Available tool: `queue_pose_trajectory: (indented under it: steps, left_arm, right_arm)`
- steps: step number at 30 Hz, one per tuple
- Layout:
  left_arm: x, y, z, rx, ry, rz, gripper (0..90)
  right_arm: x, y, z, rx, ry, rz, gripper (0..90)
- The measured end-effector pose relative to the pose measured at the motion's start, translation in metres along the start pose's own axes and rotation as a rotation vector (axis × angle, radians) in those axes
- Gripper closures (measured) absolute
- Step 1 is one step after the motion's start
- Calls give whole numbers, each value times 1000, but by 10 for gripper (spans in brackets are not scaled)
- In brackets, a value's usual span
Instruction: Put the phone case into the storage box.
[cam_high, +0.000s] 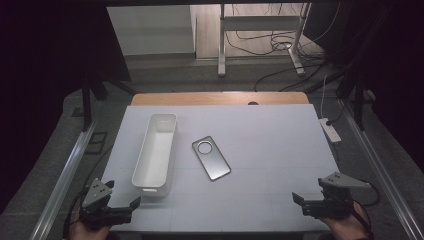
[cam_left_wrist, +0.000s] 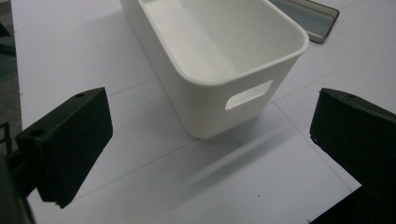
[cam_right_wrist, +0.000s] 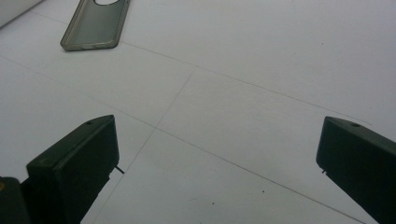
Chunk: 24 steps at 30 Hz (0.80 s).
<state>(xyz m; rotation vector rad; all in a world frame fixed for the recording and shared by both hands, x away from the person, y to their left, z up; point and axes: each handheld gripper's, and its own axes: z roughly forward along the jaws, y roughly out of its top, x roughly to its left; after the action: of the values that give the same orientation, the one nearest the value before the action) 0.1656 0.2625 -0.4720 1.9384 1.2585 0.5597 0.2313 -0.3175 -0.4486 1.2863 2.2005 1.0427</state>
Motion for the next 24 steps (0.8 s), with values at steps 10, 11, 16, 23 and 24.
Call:
queue_pose_trajectory:
  steps: [10, 11, 16, 23, 24]
  left_arm:
    - [0, 0, 1, 6, -6, 6, 9]
    - [0, 0, 1, 6, -8, 4, 10]
    - [0, 0, 1, 5, -13, 1, 13]
    - [-2, 0, 2, 12, -12, 21, 16]
    - [-2, 0, 2, 11, -13, 20, 16]
  right_arm:
    - [0, 0, 1, 7, 12, -11, 0]
    - [1, 1, 1, 11, 16, -14, 0]
    - [2, 1, 2, 22, 19, -24, 0]
    - [2, 2, 4, 40, 35, -34, 0]
    - [2, 2, 4, 43, 37, -35, 0]
